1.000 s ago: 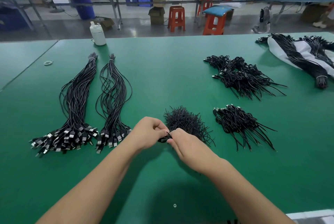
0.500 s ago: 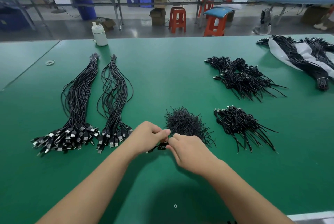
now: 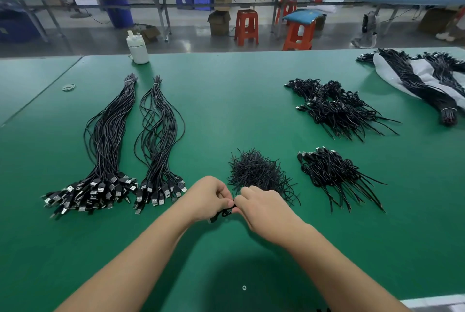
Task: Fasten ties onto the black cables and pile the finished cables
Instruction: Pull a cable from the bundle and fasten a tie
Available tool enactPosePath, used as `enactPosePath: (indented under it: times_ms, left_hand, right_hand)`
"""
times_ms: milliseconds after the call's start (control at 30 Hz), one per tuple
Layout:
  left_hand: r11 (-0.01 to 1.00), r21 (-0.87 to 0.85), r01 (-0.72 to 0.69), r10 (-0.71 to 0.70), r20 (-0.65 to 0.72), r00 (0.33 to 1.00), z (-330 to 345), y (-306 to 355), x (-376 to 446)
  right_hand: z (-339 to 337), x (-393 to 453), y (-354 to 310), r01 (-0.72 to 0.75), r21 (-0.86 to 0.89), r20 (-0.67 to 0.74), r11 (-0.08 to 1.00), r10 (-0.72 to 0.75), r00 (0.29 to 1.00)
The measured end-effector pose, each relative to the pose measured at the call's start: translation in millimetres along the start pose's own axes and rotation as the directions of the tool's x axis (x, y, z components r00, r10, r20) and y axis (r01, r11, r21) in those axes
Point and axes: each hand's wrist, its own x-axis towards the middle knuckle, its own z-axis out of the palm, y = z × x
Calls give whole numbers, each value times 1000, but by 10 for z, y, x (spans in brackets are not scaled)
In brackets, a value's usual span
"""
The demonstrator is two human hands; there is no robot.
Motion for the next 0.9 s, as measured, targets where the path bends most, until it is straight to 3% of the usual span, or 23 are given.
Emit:
enactPosePath:
  times_ms: [133, 233, 333, 433, 567, 733, 833, 900]
  left_hand:
    - [987, 161, -17, 14, 19, 1000, -9, 35, 3]
    - [988, 153, -6, -5, 71, 997, -19, 8, -2]
    - [987, -145, 70, -53, 114, 992, -17, -46, -19]
    - [830, -542, 132, -27, 197, 980, -61, -48, -49]
    - [699, -700, 147, 71, 272, 960, -104, 6, -82]
    - [727, -687, -21, 167, 148, 975, -146, 50, -104]
    - [789, -582, -196, 217, -35, 976, -113, 107, -115]
    - [852, -440, -283, 235, -162, 958, -75, 150, -119]
  right_hand:
    - [37, -9, 3, 10, -35, -65, 999, -13, 998]
    - [27, -2, 69, 44, -48, -135, 998, -50, 990]
    - [-9, -2, 135, -2, -8, -278, 1000, 0, 961]
    - [-2, -31, 135, 28, 72, -340, 997, -2, 940]
    - [-14, -50, 122, -3, 287, -424, 958, 130, 897]
    - [-111, -7, 10, -84, 510, -330, 856, 286, 900]
    - [-166, 47, -44, -163, 690, -216, 705, 415, 884]
    - [-196, 96, -81, -261, 808, -63, 528, 519, 853]
